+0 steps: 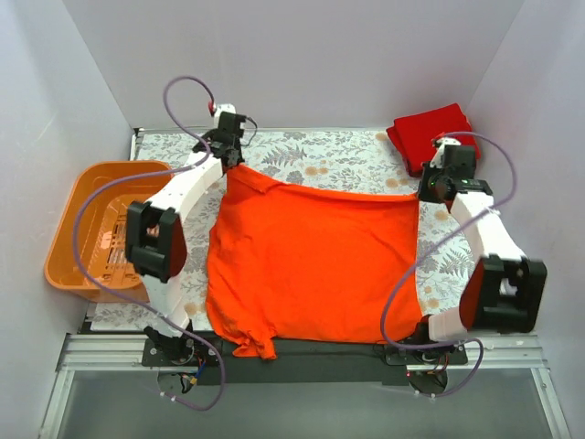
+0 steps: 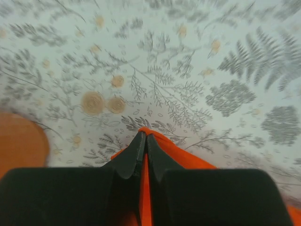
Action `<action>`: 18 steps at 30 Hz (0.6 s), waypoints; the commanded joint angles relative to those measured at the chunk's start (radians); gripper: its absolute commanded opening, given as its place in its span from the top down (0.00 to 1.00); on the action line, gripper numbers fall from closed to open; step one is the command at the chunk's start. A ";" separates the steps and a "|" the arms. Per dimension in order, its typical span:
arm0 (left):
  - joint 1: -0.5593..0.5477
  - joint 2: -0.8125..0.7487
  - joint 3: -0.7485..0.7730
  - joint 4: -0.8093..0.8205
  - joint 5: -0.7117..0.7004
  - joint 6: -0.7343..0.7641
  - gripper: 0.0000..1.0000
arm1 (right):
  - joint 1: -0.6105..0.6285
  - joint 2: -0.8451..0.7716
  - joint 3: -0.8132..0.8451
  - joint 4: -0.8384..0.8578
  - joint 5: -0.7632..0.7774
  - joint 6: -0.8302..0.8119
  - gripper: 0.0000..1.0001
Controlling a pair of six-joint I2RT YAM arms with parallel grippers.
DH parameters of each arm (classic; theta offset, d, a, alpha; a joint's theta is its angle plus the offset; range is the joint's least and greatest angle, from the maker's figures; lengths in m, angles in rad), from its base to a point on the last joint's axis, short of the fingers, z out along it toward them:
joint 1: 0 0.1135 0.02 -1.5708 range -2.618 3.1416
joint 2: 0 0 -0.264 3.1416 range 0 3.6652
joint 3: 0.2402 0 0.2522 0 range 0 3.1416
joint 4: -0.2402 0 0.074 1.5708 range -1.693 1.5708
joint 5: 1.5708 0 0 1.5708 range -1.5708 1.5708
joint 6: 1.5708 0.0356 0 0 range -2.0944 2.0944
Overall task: Fold and stack the t-shirts
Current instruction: Flatten the tshirt out
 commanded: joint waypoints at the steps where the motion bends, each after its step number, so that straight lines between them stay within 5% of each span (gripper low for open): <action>1: 0.037 0.091 0.019 0.038 0.053 -0.050 1.00 | -0.009 0.144 -0.010 0.232 0.008 0.022 0.99; 10: 0.078 0.372 0.190 0.006 0.165 -0.080 1.00 | -0.010 0.488 0.118 0.311 -0.010 0.019 0.99; 18: 0.089 0.331 0.208 -0.074 0.203 -0.122 1.00 | -0.019 0.505 0.152 0.309 -0.052 0.024 0.99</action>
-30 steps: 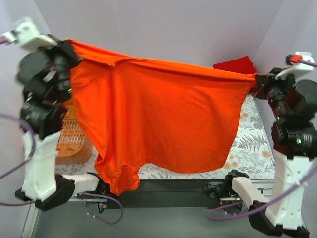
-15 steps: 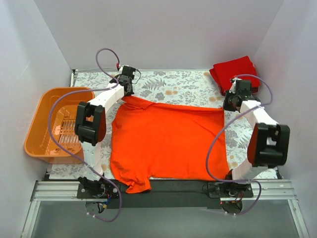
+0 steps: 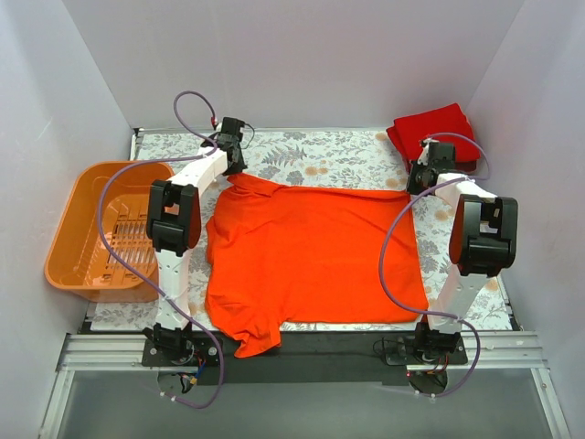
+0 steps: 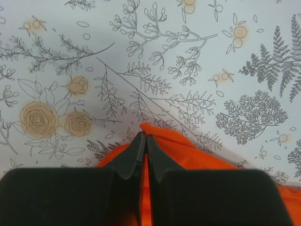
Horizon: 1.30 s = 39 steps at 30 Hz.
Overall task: Fold and stack the t-shirts
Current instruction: Flatten the tshirt out
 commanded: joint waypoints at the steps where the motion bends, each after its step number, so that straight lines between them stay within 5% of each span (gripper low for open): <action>1: 0.005 -0.097 0.030 -0.078 0.013 -0.029 1.00 | -0.007 -0.032 0.033 0.037 -0.029 0.002 0.99; 10: 0.018 -0.192 0.050 -0.165 -0.001 -0.065 1.00 | -0.008 -0.092 0.011 -0.006 -0.018 0.008 0.99; 27: 0.041 0.032 0.248 -0.141 0.090 -0.074 1.00 | -0.014 0.115 0.188 -0.006 0.002 0.015 0.99; 39: 0.041 0.038 0.286 -0.101 0.127 -0.075 1.00 | -0.019 0.097 0.212 -0.007 0.042 0.015 0.99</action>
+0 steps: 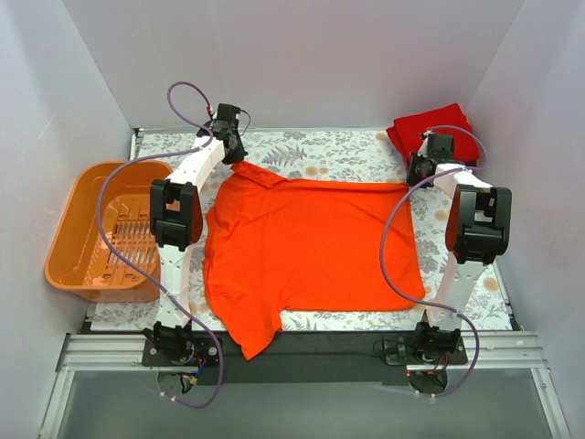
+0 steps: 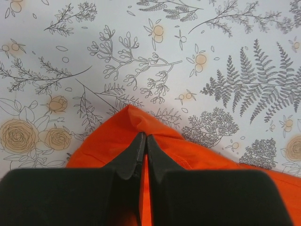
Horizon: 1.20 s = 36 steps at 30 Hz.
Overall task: Fold and stack the t-shirts
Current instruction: Flatten the tshirt out, then fold the tshirt
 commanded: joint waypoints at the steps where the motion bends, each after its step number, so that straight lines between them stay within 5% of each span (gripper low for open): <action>1: 0.007 -0.028 0.074 0.032 0.024 0.001 1.00 | -0.013 -0.027 0.057 0.021 0.047 0.004 0.99; 11: 0.004 -0.138 -0.074 0.236 0.096 -0.008 1.00 | -0.026 -0.028 0.038 0.041 0.126 0.027 0.99; 18: 0.007 -0.017 0.054 0.006 0.108 -0.052 1.00 | -0.029 -0.019 0.029 0.035 0.060 0.030 0.99; 36: 0.009 -0.445 -0.273 -0.227 0.120 -0.189 1.00 | -0.029 -0.275 -0.173 -0.092 0.047 0.019 0.99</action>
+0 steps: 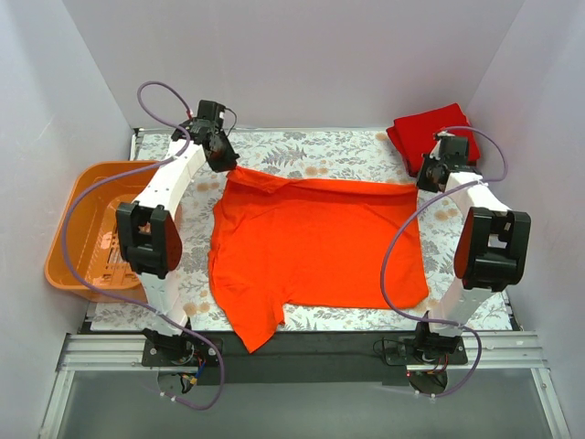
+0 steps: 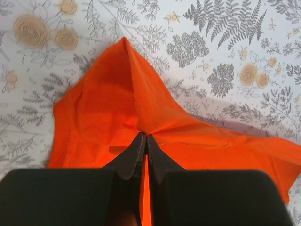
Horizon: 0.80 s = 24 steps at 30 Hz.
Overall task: Fold and stack the t-shirts
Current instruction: Fold the tshirt
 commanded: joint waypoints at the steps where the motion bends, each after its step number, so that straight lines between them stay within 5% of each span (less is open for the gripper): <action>1: 0.009 -0.120 -0.081 -0.049 0.001 -0.043 1.00 | -0.004 -0.046 -0.055 -0.031 0.020 -0.005 0.99; 15: 0.010 -0.233 -0.432 0.030 0.110 -0.101 1.00 | -0.006 -0.110 -0.190 -0.040 0.098 0.015 0.99; 24: 0.010 -0.222 -0.437 0.041 0.109 -0.113 1.00 | -0.015 -0.195 -0.230 -0.040 0.128 0.040 0.99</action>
